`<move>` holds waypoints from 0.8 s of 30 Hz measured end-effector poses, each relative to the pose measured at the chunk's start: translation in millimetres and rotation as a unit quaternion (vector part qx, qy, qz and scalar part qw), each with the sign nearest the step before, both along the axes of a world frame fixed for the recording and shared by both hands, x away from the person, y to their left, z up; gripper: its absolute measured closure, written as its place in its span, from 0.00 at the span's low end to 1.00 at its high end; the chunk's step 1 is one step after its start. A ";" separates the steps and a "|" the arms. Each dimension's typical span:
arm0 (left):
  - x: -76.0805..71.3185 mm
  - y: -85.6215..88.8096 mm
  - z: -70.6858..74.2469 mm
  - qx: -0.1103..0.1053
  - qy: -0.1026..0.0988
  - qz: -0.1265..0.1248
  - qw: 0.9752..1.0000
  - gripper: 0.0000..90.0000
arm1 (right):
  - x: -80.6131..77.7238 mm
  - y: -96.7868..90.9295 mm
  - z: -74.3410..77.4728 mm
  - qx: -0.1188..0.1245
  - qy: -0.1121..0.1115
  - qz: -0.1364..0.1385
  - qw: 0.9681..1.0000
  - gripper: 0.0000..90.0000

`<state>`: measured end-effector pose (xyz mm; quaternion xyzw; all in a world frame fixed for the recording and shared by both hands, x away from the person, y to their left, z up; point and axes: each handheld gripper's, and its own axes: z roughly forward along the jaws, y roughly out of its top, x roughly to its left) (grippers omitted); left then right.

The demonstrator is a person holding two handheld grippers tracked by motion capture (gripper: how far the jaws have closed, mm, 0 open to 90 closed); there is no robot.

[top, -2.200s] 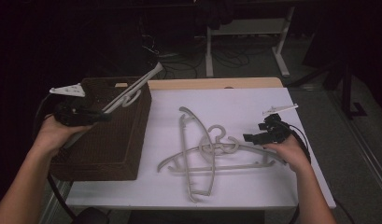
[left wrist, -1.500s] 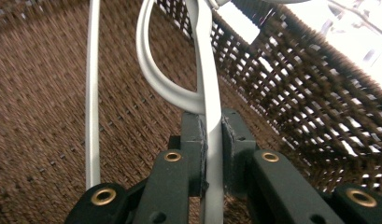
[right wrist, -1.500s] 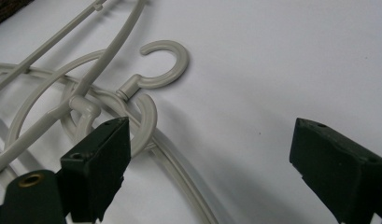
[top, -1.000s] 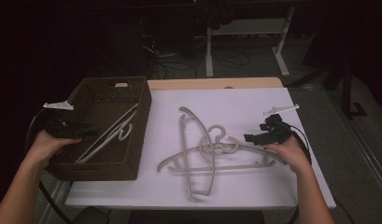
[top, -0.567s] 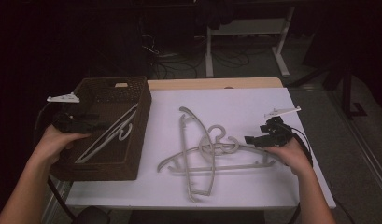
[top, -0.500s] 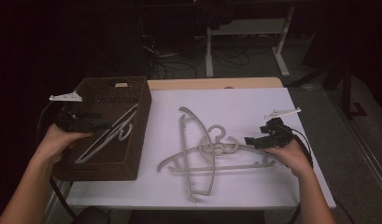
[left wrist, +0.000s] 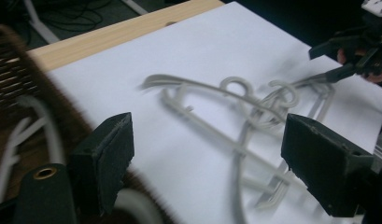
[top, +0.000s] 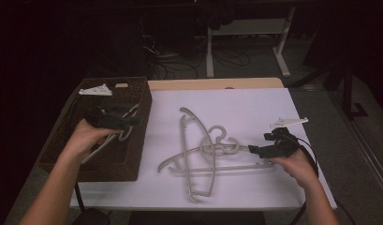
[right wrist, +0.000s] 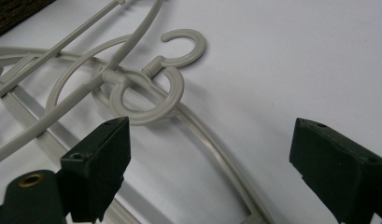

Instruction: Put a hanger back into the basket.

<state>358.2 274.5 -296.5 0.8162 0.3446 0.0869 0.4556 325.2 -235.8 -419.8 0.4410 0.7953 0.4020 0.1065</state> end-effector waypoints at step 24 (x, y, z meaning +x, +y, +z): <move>46.9 -133.0 -93.7 0.102 0.034 0.014 0.994 1.00 | -4.3 0.7 -4.3 0.002 -0.008 0.009 1.000 0.14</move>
